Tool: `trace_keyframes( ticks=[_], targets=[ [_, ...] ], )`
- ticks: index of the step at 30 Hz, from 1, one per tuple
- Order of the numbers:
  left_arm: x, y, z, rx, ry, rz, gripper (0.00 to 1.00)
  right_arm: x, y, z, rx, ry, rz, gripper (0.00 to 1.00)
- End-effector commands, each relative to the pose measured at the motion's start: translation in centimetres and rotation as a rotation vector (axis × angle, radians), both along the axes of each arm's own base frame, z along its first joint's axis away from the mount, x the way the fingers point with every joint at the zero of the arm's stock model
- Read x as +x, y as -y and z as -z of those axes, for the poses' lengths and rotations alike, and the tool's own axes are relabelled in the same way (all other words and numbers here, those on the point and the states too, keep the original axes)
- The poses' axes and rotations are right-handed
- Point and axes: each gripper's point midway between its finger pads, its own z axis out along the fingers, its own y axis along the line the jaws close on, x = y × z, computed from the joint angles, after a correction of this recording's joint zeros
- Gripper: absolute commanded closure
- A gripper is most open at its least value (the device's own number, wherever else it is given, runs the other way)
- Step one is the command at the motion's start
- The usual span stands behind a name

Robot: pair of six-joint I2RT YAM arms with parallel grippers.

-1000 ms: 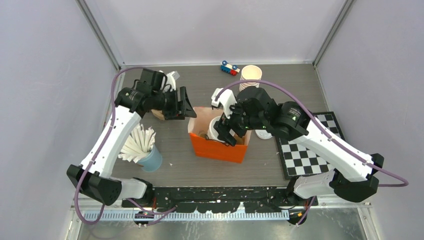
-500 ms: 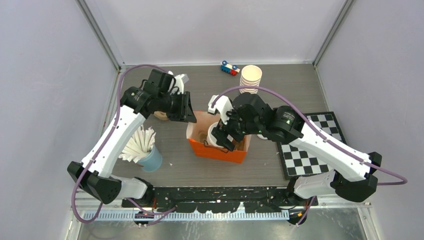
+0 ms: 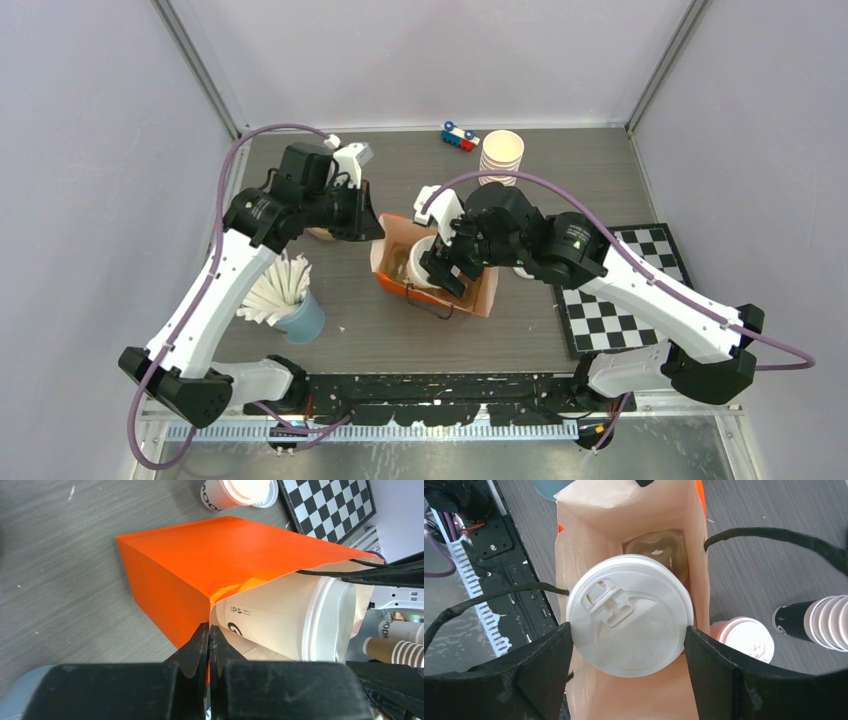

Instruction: Pack the takeout coffee

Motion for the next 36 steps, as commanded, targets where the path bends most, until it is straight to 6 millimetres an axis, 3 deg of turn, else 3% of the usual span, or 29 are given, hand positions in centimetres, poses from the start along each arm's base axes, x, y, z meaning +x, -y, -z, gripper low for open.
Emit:
trace_keyframes(
  ticks=[1, 8, 13, 17, 20, 24, 26, 32, 36],
  targets=[
    [1.2, -0.5, -2.8, 0.004, 0.201, 0.028, 1.00, 1.6, -1.1, -1.8, 0.037, 0.111, -0.008, 0.31],
    [0.8, -2.1, -1.9, 0.095, 0.245, 0.053, 1.00, 3.0, -1.7, -1.4, -0.005, 0.203, -0.034, 0.30],
    [0.3, -2.3, -1.3, 0.118, 0.290, 0.109, 1.00, 3.3, -1.3, 0.0, -0.073, 0.250, -0.084, 0.29],
    [0.5, -2.2, -1.5, 0.124, 0.303, 0.127, 0.94, 3.3, -1.3, 1.7, -0.121, 0.247, -0.113, 0.29],
    [0.4, -2.2, -1.5, 0.108, 0.276, 0.100, 0.80, 3.2, -1.7, 2.2, -0.108, 0.240, -0.119, 0.29],
    [-0.7, -2.0, -2.0, 0.059, 0.198, 0.055, 0.49, 2.7, -2.0, 2.3, -0.097, 0.227, -0.132, 0.29],
    [-1.6, -2.0, -2.3, 0.041, 0.148, 0.044, 0.41, 2.4, -2.1, 2.5, -0.098, 0.222, -0.139, 0.29],
    [-4.5, -4.0, -1.9, 0.072, 0.035, -0.036, 0.33, 1.4, -2.7, 3.1, -0.106, 0.219, -0.153, 0.30],
    [-5.2, -5.3, -1.6, 0.094, 0.021, -0.103, 0.32, 0.9, -3.0, 3.5, -0.109, 0.221, -0.157, 0.30]
  ],
)
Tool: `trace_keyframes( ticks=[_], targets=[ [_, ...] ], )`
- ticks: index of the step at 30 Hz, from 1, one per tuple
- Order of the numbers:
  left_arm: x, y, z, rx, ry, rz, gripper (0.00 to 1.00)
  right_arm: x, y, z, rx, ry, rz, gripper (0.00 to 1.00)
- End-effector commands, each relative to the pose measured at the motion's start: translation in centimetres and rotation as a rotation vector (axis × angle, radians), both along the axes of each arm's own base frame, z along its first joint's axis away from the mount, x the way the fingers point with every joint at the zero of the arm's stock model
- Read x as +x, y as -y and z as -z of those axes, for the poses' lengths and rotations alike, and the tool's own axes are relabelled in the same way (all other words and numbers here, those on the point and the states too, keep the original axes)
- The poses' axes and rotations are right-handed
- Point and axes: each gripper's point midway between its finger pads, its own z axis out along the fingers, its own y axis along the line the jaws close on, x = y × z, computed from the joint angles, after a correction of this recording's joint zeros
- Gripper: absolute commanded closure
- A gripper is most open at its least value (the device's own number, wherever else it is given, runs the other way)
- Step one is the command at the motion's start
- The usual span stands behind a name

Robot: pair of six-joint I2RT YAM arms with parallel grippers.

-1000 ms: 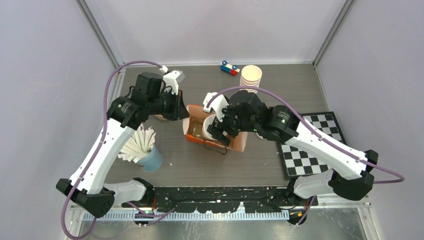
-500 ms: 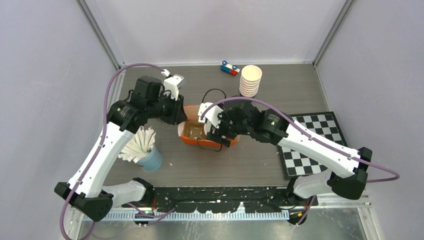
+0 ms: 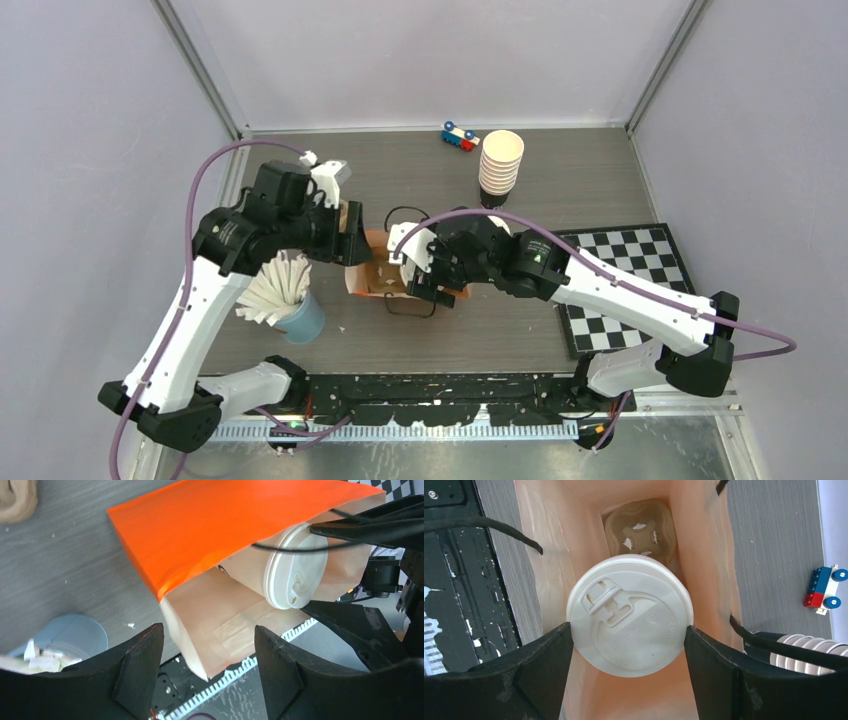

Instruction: Pack the takeout coffee

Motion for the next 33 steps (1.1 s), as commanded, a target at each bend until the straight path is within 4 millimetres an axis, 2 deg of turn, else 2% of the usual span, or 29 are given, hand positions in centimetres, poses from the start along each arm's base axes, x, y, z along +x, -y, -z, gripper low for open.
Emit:
trace_keyframes(
  ticks=[1, 7, 11, 16, 22, 26, 28, 33],
  targets=[
    [-1.7, -1.8, -0.7, 0.000, -0.010, -0.093, 0.32, -0.1, -0.9, -0.8, 0.045, 0.035, 0.004, 0.30],
    [-2.7, -1.7, 0.5, -0.005, -0.088, -0.112, 0.33, -1.1, -1.1, 0.3, 0.021, 0.032, -0.005, 0.30],
    [-2.5, -1.6, 1.2, -0.010, -0.094, -0.118, 0.36, -1.3, -1.1, 0.6, 0.016, 0.049, 0.001, 0.30],
    [-2.8, -1.2, 1.6, -0.030, -0.099, -0.102, 0.45, -1.1, -1.1, 0.9, 0.010, 0.065, 0.008, 0.30],
    [-3.2, -1.4, 2.1, -0.032, -0.097, -0.097, 0.42, -0.9, -0.9, 1.1, 0.011, 0.088, 0.020, 0.30],
    [-2.6, -1.4, 2.7, -0.041, -0.077, -0.117, 0.43, -0.9, -0.9, 1.3, 0.004, 0.091, 0.016, 0.30],
    [-2.1, -1.1, 2.8, -0.055, -0.051, -0.116, 0.49, -0.9, -0.8, 1.2, 0.004, 0.099, 0.015, 0.30],
    [-0.3, -0.3, 2.8, -0.054, 0.044, -0.058, 0.87, -0.9, -0.3, 0.8, 0.001, 0.123, 0.003, 0.30]
  ],
)
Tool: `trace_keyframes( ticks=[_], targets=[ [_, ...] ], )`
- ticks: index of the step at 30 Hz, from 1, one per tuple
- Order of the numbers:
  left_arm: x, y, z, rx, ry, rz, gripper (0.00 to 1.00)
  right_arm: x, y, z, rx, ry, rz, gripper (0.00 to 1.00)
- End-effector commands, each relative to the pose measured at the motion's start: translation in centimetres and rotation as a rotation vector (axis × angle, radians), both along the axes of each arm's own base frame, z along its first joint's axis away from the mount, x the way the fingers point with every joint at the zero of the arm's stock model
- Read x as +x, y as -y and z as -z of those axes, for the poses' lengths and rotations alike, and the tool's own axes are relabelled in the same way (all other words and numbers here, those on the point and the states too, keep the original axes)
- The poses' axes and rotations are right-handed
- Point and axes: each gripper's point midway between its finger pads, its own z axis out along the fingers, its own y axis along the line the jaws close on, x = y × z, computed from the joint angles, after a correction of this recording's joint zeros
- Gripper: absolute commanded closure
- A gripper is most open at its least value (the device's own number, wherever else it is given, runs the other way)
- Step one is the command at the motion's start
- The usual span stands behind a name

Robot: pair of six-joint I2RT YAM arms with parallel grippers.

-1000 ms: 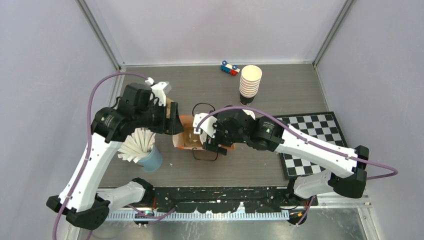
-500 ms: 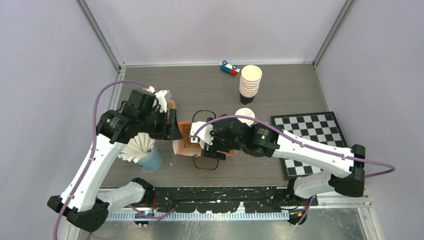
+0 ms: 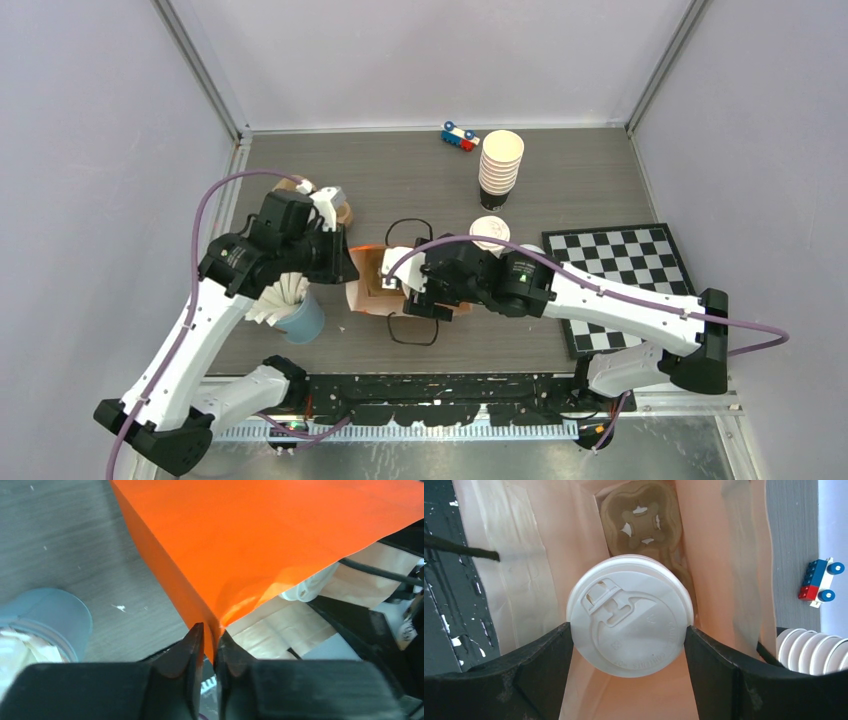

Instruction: Pack the takeout coffee

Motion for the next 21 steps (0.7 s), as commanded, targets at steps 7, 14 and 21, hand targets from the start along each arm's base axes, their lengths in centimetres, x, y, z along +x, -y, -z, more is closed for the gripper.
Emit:
trace_keyframes(
  ticks=[7, 14, 21],
  targets=[
    [4.2, 1.5, -3.7, -0.014, 0.406, 0.182, 1.00, 1.0, 0.2, -2.5, 0.023, 0.133, -0.043, 0.29],
    [4.8, 1.9, -3.2, 0.003, 0.481, 0.249, 1.00, 1.6, -0.7, -1.6, -0.009, 0.169, -0.078, 0.29],
    [4.4, 1.1, -1.8, 0.042, 0.373, 0.196, 0.73, 1.9, -0.8, 0.6, -0.038, 0.204, -0.109, 0.28]
  ],
)
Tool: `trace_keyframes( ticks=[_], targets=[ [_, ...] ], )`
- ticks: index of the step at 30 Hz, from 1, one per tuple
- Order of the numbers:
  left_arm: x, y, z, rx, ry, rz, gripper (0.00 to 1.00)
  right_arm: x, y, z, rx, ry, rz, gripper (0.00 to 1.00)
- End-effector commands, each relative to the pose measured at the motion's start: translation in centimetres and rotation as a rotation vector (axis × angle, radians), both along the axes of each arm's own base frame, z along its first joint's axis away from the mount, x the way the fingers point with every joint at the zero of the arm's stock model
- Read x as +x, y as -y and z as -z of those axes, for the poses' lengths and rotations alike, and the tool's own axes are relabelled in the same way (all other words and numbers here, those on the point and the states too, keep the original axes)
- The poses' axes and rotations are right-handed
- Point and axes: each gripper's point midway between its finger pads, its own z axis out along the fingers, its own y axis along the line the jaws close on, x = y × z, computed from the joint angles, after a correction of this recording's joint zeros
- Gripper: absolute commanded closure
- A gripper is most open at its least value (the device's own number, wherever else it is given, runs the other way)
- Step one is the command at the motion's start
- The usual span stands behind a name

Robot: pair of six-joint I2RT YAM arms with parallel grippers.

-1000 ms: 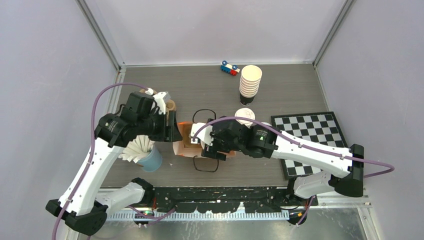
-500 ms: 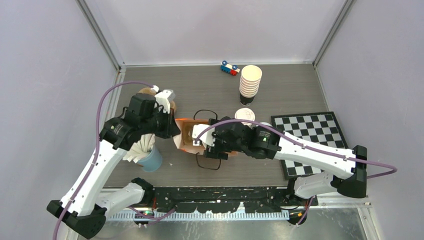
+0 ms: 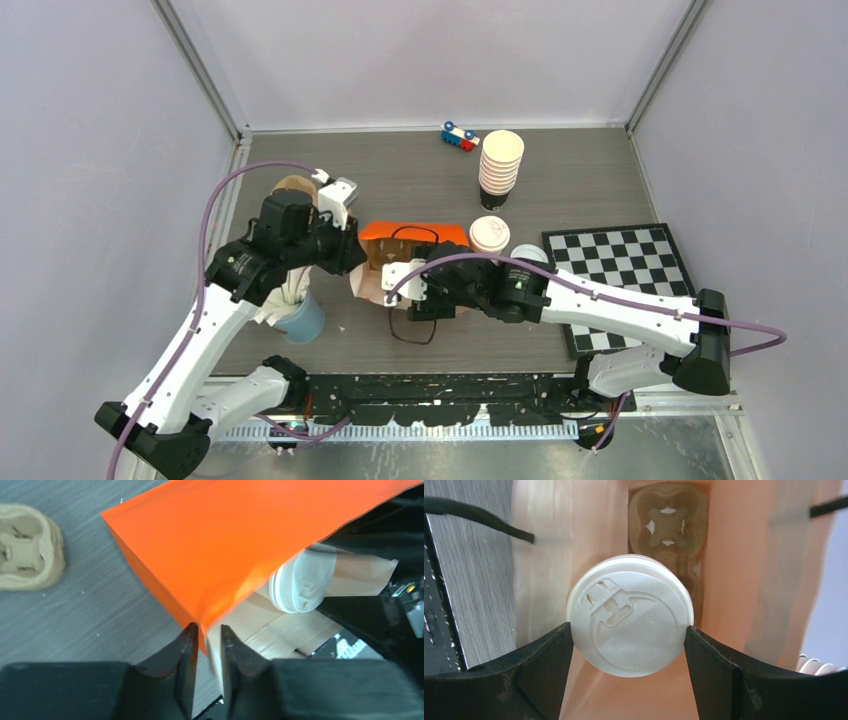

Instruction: Pack the takeout coffee

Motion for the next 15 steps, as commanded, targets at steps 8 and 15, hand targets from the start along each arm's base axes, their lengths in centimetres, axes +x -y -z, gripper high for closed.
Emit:
trace_keyframes(
  ticks=[8, 15],
  targets=[
    [-2.7, -0.8, -0.5, -0.022, -0.158, -0.070, 0.40, 0.7, -0.5, 0.4, 0.012, 0.068, -0.018, 0.28],
    [-4.0, -1.7, -0.1, -0.006, -0.228, -0.115, 0.32, 1.0, -1.0, 0.7, 0.020, 0.071, -0.004, 0.28]
  ],
)
